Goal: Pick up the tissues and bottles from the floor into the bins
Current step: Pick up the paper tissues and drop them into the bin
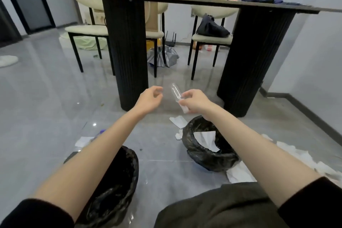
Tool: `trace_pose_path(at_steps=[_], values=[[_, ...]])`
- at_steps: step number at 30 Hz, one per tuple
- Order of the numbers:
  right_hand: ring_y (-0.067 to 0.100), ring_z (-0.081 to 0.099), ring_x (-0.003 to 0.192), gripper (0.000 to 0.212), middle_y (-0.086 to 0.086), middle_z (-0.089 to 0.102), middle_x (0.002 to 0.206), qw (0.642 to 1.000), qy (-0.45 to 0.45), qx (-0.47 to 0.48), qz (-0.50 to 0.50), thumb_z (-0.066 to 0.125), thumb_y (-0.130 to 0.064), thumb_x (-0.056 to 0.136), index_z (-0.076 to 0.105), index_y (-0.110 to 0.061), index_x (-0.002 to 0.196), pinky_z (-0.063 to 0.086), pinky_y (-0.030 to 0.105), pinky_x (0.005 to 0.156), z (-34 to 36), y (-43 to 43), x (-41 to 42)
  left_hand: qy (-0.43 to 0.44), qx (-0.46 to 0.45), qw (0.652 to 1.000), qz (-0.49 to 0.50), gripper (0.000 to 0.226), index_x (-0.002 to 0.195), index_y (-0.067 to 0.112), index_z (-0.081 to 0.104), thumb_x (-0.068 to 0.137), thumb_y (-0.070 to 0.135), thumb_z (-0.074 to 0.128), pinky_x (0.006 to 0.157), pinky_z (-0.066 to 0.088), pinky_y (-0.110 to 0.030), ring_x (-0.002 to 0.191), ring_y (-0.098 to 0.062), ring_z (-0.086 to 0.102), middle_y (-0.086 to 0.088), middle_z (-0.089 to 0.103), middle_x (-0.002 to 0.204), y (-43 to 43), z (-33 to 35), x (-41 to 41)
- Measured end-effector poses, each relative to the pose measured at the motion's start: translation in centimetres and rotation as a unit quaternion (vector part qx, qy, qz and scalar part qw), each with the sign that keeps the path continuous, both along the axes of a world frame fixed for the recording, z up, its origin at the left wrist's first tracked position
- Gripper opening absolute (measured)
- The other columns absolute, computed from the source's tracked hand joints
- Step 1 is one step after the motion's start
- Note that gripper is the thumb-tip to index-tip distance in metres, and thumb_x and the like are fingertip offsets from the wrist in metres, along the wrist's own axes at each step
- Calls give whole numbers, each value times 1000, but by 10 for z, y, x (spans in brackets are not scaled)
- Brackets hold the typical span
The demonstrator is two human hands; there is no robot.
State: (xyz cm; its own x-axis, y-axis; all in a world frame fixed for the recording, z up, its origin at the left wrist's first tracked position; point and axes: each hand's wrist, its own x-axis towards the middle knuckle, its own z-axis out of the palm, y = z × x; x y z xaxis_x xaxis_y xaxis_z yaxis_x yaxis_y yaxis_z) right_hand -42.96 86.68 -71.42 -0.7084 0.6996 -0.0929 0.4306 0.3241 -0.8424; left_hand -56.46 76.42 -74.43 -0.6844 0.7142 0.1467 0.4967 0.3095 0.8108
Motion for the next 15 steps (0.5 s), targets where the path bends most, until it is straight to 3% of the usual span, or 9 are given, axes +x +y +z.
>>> trace_pose_path(at_steps=[4, 8, 12, 15], values=[[20, 54, 86, 13, 3, 52, 95, 998, -28, -45, 33, 59, -11, 90, 64, -6, 101, 55, 34, 78, -33, -34, -26, -1, -22, 999, 38, 40, 135, 13, 46, 95, 12, 47, 92, 44, -29, 115, -22, 55, -7, 57, 129, -44, -35, -22], [19, 48, 82, 31, 5, 50, 93, 991, -87, -57, 89, 58, -7, 89, 58, 1, 118, 47, 23, 59, -71, -66, -48, 4, -72, 995, 65, 43, 137, 11, 43, 94, 7, 47, 90, 42, -27, 113, -24, 55, -9, 54, 133, -89, -76, -44], [12, 52, 70, 20, -1, 54, 83, 976, -135, -69, 159, 65, -12, 84, 62, -12, 105, 49, 22, 60, -105, -95, -65, 50, -128, 986, 90, 45, 137, 10, 44, 92, 8, 48, 107, 35, -34, 125, -25, 48, -9, 51, 136, -132, -117, -62], [13, 55, 64, 19, 0, 59, 75, 962, -173, -11, 212, 69, -16, 80, 68, -14, 99, 52, 27, 68, -127, -114, -75, 101, -184, 974, 84, 48, 138, 10, 43, 91, 8, 50, 110, 32, -40, 131, -29, 42, -12, 47, 140, -157, -143, -72]])
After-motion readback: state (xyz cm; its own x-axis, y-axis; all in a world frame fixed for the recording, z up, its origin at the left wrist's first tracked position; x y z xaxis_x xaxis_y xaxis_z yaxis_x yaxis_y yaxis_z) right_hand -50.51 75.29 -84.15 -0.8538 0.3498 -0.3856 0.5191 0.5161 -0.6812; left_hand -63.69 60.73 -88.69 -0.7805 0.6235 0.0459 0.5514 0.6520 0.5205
